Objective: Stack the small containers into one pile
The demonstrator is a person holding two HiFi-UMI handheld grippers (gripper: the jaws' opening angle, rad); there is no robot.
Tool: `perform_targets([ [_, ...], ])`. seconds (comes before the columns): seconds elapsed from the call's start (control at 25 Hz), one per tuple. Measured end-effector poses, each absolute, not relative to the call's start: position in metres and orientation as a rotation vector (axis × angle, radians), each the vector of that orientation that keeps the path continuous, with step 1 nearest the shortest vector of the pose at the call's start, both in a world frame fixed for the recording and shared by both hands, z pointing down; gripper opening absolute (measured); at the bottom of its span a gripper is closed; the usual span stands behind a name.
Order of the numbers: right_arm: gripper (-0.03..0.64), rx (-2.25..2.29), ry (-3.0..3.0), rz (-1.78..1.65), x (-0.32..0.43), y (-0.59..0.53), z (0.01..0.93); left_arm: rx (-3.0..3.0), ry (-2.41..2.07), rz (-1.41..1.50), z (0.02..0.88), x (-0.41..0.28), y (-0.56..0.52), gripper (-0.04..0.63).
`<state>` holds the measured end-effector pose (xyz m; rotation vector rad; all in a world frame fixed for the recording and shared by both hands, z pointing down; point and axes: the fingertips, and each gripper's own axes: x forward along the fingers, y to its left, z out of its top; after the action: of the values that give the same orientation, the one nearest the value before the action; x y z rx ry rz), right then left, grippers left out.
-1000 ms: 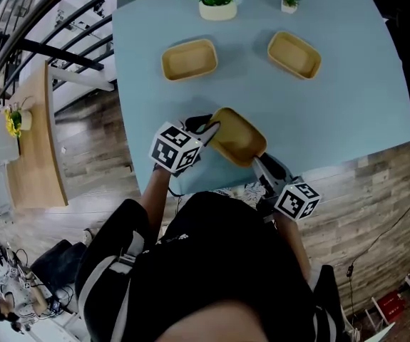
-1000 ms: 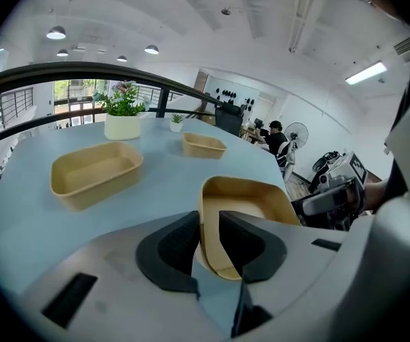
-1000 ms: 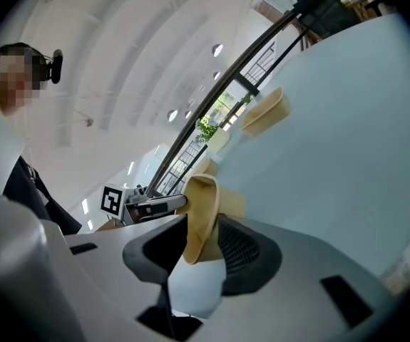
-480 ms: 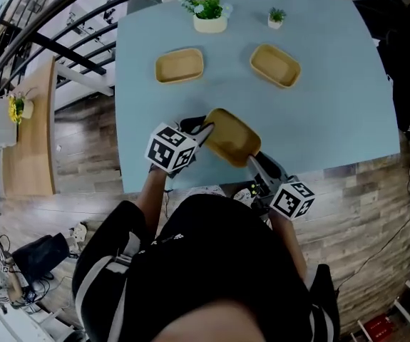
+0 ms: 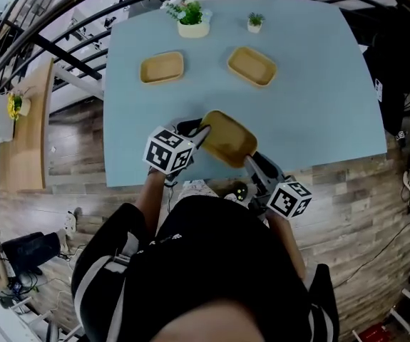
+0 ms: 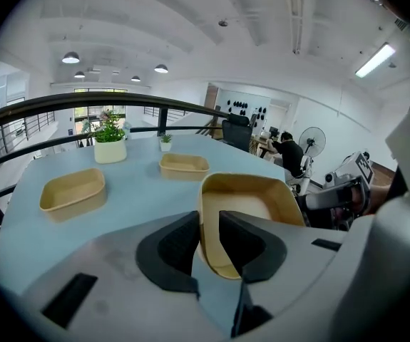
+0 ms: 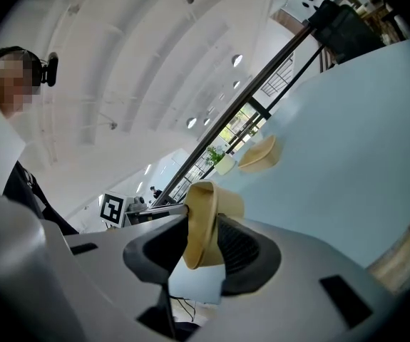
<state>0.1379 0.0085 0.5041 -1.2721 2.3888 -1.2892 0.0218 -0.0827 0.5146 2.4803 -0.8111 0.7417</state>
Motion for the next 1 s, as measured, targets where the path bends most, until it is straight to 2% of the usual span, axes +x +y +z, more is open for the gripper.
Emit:
perform_targets([
  [0.44,0.132,-1.196,2.404,-1.287,0.171,-0.004,0.49,2.473,-0.88,0.697,0.497,0.049,-0.088,0.089],
  [1.0,0.129,-1.233,2.471,-1.192,0.195,-0.1,0.473,2.445,-0.936,0.578,0.48,0.063,-0.167,0.089],
])
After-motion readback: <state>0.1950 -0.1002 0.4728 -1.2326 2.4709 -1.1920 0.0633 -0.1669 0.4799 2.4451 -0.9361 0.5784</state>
